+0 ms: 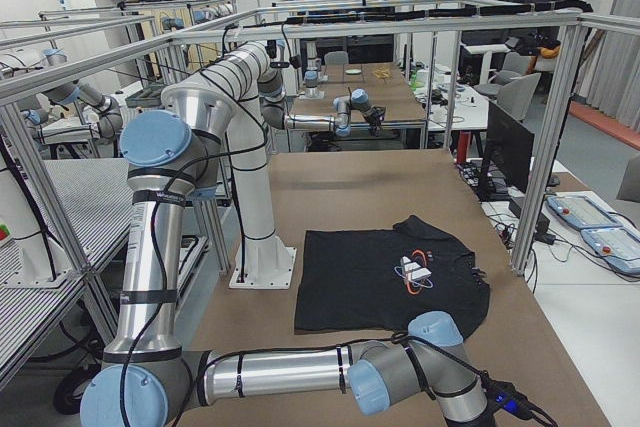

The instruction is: Fold clothes

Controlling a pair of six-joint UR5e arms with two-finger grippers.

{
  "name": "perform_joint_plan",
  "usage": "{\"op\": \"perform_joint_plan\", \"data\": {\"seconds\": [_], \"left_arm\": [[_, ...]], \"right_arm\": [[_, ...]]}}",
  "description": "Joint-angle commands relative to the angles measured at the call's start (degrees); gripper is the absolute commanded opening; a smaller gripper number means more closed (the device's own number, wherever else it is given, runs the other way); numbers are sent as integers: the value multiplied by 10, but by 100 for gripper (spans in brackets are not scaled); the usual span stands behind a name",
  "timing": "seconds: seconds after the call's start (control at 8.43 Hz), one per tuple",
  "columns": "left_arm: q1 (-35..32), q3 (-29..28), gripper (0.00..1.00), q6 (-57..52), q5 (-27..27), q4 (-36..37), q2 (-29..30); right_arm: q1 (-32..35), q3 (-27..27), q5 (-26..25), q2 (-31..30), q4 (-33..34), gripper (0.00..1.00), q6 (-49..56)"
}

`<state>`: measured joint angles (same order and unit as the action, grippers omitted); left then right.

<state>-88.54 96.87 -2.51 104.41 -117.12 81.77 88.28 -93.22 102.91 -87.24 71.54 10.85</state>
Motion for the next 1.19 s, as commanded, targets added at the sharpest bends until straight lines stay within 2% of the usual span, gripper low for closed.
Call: {"op": "perform_joint_plan", "data": {"seconds": [0.0, 0.12, 0.36, 0.59, 0.83, 1.07], "left_arm": [[0, -2, 94, -3, 26, -7, -1], [-1, -1, 94, -5, 26, -6, -3], [-1, -13, 94, -5, 63, -6, -4], [0, -24, 94, -3, 55, -33, -7], [3, -29, 94, -3, 59, -29, 12], [5, -44, 94, 4, 64, -33, 19]], "right_arm": [[-40, -6, 49, 4, -3, 95, -76], [-69, -15, 70, 14, -3, 95, -121], [-156, -18, 77, 61, -4, 93, -263], [-236, -8, 74, 111, -1, 91, -368], [-302, 23, 70, 165, -3, 89, -509], [-325, 60, 68, 184, -26, 88, -544]]}}
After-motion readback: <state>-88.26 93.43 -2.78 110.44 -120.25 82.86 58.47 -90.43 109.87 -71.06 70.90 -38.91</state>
